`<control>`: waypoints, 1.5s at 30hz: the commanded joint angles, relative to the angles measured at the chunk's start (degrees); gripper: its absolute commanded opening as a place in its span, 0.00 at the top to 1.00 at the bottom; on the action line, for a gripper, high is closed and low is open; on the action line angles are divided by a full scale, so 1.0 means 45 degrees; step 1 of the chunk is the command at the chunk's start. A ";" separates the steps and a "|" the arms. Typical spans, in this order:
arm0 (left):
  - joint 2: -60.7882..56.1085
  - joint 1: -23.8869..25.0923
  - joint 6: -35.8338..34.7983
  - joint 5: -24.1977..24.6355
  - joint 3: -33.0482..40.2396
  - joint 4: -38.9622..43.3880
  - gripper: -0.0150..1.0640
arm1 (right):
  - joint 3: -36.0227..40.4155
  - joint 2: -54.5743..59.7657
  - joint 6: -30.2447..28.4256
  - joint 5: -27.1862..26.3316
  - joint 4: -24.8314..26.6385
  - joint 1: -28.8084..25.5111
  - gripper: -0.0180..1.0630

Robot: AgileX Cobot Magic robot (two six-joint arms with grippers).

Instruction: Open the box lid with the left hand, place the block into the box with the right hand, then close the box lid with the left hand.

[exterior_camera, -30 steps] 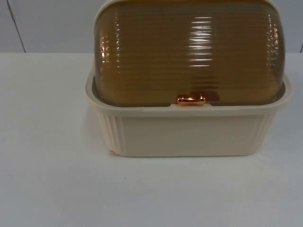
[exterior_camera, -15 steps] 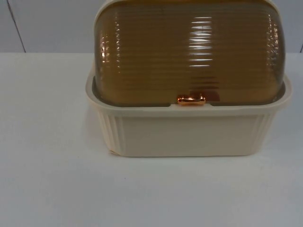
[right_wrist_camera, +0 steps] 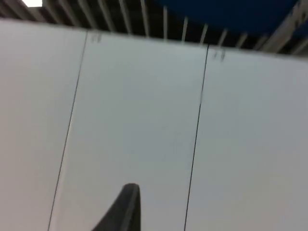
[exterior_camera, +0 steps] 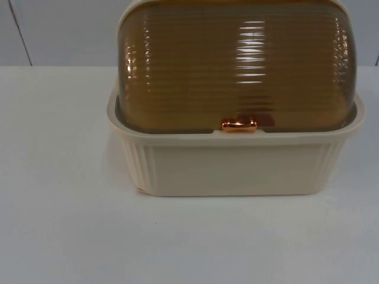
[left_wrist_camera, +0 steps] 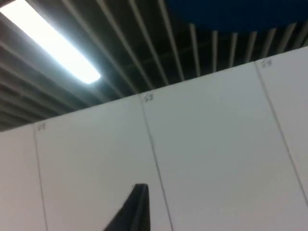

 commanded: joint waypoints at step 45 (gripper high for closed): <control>-0.0007 -0.0064 -0.2441 0.4822 0.9316 0.0417 0.01 | 0.8209 0.0022 0.3197 0.4484 -0.2073 -0.0019 0.01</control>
